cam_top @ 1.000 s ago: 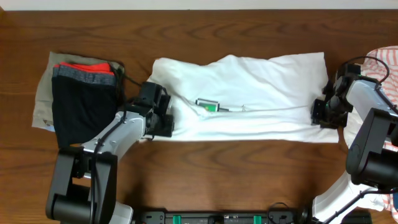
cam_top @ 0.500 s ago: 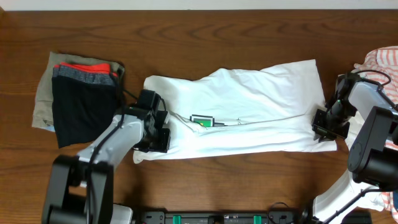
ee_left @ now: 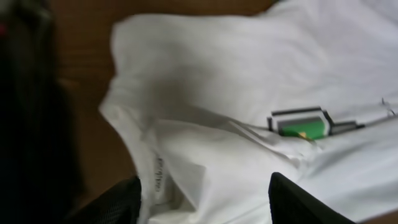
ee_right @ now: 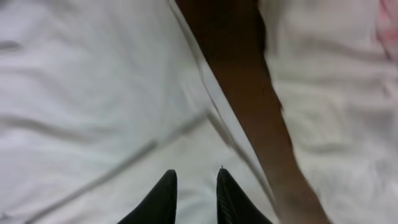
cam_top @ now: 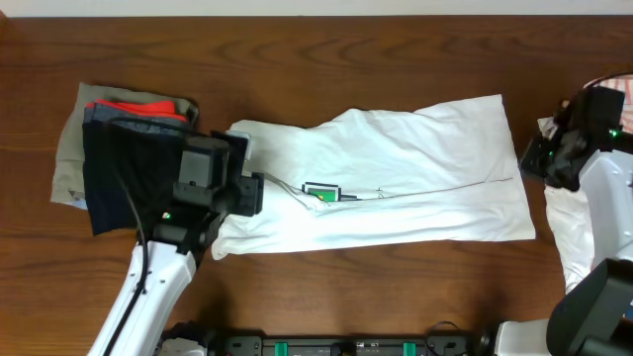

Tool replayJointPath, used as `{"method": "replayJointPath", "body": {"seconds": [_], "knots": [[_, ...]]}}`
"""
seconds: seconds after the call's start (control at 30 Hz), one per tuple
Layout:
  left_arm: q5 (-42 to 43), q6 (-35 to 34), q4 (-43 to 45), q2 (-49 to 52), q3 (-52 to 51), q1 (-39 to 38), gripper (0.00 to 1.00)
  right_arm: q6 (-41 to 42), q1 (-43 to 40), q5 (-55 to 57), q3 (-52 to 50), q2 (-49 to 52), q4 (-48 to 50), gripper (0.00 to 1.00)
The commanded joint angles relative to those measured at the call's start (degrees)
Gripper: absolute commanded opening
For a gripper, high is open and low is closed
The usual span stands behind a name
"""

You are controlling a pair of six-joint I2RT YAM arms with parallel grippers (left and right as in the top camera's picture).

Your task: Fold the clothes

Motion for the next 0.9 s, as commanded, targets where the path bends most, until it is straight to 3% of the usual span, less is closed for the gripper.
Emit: {"method": "replayJointPath", "body": {"seconds": [0.0, 0.33, 0.6, 0.8, 0.87], "knots": [[-5.11, -3.98, 0.26, 0.00, 0.72, 0.66, 0.68, -7.13, 0.68, -6.29, 0.00, 1.90, 4.22, 0.21], [-4.90, -6.10, 0.26, 1.18, 0.72, 1.01, 0.68, -10.86, 0.85, -6.56, 0.00, 14.32, 7.98, 0.18], [-4.92, -6.10, 0.15, 1.25, 0.72, 1.01, 0.68, -10.64, 0.81, -4.42, 0.00, 20.09, 2.91, 0.17], [-4.92, -6.08, 0.31, 1.25, 0.72, 1.01, 0.69, -0.26, 0.00, 11.72, 0.00, 20.04, -7.26, 0.13], [-4.94, -6.05, 0.33, 1.25, 0.72, 1.01, 0.69, 1.70, -0.26, 12.44, 0.00, 20.04, -8.90, 0.13]]}}
